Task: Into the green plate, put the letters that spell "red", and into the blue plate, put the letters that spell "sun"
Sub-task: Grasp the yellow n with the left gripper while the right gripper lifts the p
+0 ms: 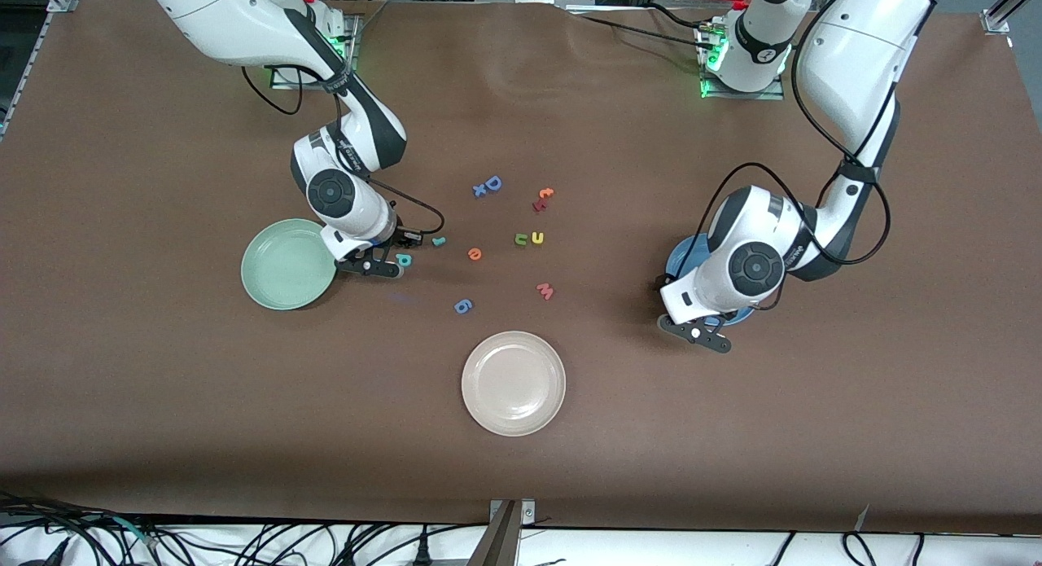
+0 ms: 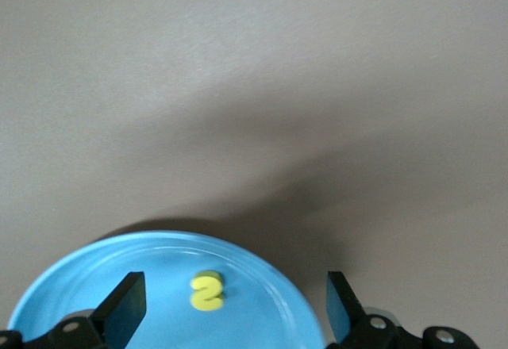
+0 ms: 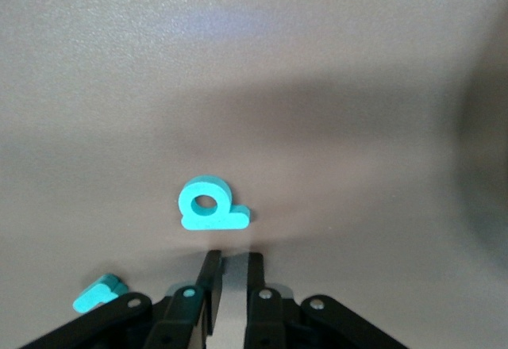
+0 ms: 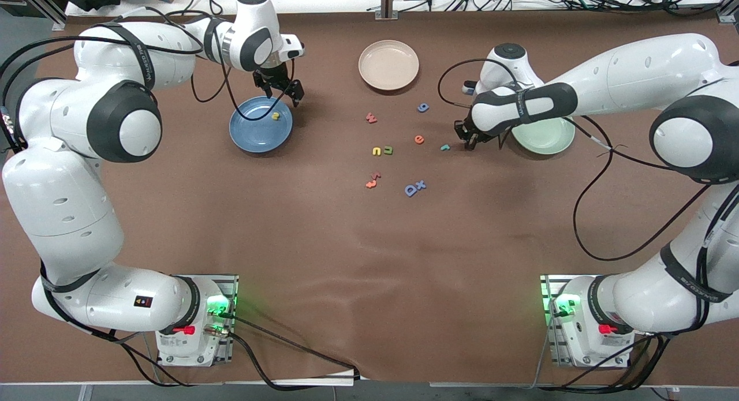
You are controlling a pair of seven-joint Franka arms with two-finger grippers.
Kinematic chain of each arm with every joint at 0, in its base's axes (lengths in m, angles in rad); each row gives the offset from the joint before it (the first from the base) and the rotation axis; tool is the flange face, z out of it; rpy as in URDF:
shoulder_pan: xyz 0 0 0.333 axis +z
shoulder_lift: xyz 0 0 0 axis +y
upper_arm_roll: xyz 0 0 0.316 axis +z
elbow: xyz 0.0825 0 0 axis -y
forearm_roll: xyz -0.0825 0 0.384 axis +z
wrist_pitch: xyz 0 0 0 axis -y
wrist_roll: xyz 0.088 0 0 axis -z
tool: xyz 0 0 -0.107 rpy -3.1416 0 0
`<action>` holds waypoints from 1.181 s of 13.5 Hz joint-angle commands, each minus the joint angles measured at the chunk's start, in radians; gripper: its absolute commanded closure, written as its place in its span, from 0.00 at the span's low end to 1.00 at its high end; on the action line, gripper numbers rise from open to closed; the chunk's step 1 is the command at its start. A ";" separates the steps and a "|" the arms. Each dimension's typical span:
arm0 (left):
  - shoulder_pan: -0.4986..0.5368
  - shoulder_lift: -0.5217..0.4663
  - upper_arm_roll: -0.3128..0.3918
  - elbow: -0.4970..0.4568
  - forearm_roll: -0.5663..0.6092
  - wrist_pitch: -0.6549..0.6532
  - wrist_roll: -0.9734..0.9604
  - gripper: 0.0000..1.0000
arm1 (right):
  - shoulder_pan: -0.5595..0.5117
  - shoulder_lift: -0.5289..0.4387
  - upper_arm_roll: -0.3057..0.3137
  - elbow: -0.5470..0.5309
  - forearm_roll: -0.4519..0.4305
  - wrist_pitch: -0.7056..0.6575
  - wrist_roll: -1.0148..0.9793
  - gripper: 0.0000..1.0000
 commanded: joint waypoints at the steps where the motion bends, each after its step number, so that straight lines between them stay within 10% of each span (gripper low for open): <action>1: -0.070 -0.037 0.004 -0.006 0.022 -0.035 -0.124 0.01 | 0.001 -0.015 0.005 0.022 -0.012 -0.009 0.002 0.80; 16: -0.287 0.001 0.004 -0.010 -0.056 0.011 -0.495 0.03 | 0.001 0.012 0.002 0.031 -0.126 0.086 -0.004 0.62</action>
